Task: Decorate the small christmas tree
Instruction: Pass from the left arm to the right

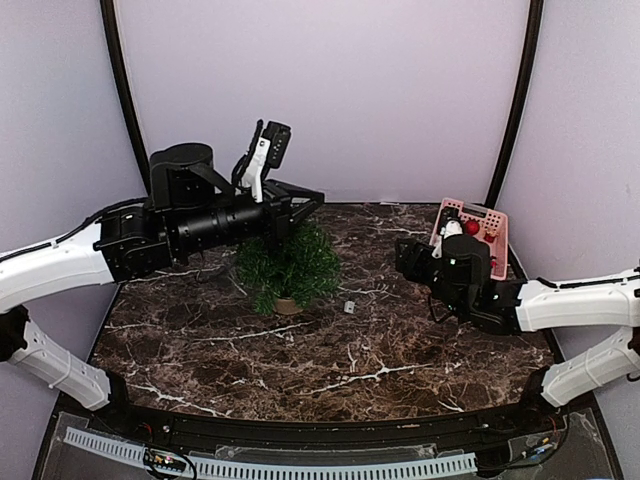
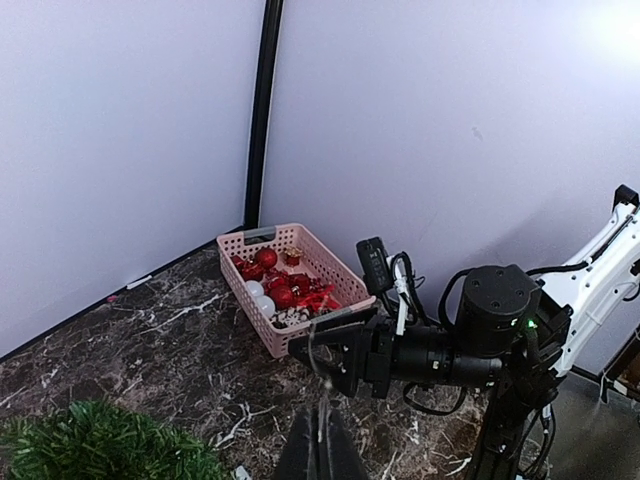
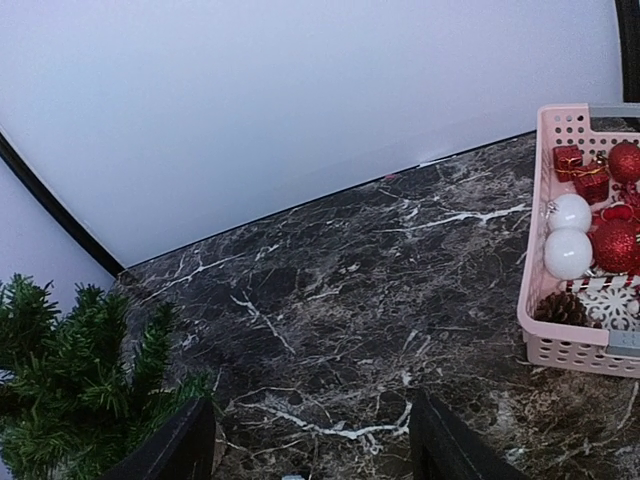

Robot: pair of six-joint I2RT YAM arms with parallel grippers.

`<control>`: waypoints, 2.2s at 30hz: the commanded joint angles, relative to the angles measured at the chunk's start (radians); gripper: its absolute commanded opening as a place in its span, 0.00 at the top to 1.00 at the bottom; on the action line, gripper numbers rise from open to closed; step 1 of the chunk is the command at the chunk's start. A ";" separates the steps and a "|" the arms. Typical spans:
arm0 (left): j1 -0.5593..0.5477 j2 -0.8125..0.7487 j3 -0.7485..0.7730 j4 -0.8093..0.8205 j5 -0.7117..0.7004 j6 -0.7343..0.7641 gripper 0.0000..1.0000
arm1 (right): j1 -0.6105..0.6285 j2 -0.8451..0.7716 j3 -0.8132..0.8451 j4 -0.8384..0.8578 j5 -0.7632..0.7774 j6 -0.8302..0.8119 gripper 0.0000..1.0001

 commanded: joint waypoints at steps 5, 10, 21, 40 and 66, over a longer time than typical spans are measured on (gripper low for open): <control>0.000 -0.138 -0.070 0.040 -0.117 0.003 1.00 | -0.019 -0.030 -0.034 -0.023 0.138 0.010 0.36; 0.014 -0.188 -0.102 0.036 -0.138 0.004 1.00 | -0.052 -0.082 -0.031 -0.056 0.161 -0.045 0.47; 0.047 -0.259 -0.160 0.000 -0.153 -0.010 1.00 | -0.076 -0.286 0.168 -0.191 0.207 -0.256 0.98; 0.085 -0.247 -0.202 -0.014 -0.085 -0.038 1.00 | -0.076 -0.328 0.394 -0.339 -0.163 -0.299 1.00; 0.131 -0.253 -0.237 -0.054 -0.011 -0.045 1.00 | -0.076 -0.332 0.674 -0.589 -0.841 -0.188 1.00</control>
